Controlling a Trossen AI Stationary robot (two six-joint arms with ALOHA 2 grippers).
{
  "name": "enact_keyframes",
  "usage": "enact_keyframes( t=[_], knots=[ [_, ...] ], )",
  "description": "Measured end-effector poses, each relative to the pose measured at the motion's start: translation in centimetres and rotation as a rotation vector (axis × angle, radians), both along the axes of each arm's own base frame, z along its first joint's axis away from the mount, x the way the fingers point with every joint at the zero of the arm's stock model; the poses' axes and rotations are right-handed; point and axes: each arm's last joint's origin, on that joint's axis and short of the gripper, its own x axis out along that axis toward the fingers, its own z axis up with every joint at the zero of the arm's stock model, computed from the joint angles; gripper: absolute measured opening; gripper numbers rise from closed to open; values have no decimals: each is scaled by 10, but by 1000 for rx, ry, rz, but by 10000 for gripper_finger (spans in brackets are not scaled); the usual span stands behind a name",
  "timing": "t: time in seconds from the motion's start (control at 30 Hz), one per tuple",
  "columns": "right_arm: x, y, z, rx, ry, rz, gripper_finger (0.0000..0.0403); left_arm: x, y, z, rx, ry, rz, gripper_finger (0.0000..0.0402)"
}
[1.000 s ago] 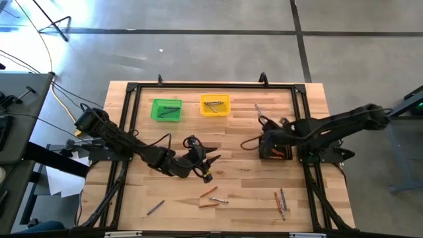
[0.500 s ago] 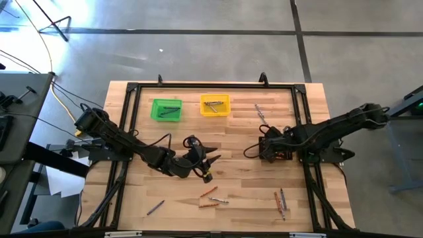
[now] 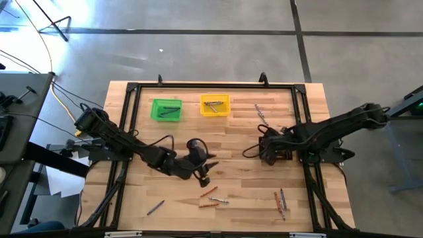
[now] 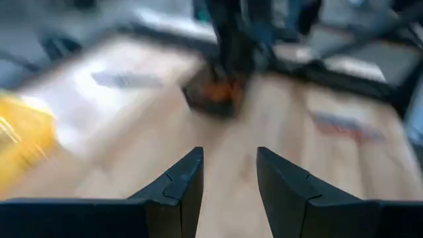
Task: Sort crayons
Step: Put the orange crayon into the black bin, then put the blue crayon into the green bin
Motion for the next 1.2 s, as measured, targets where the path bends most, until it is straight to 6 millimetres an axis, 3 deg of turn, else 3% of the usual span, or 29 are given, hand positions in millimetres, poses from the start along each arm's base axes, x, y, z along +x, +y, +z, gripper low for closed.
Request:
enact_keyframes(
  t=[0.13, 0.3, 0.43, 0.6, 0.73, 0.9, 1.2],
  knots=[
    [14, 5, 13, 43, -133, 123, 121, -11, -2, -17, -235, 187, -39, 125],
    [35, 13, 26, 111, -382, 273, 121, -43, -14, -39, -492, 507, 85, 125],
    [39, 17, 31, 100, -457, 307, 122, -73, -40, -46, -654, 701, 153, 125],
    [39, 20, 30, 56, -461, 292, 122, -105, -79, -46, -818, 779, 221, 125],
    [38, 23, 30, 29, -464, 285, 122, -128, -98, -47, -885, 798, 302, 125],
    [37, 27, 30, 15, -470, 259, 122, -146, -103, -52, -863, 829, 420, 125],
    [33, 40, 30, 16, -481, 257, 122, -147, -112, -67, -875, 950, 427, 125]
  ],
)
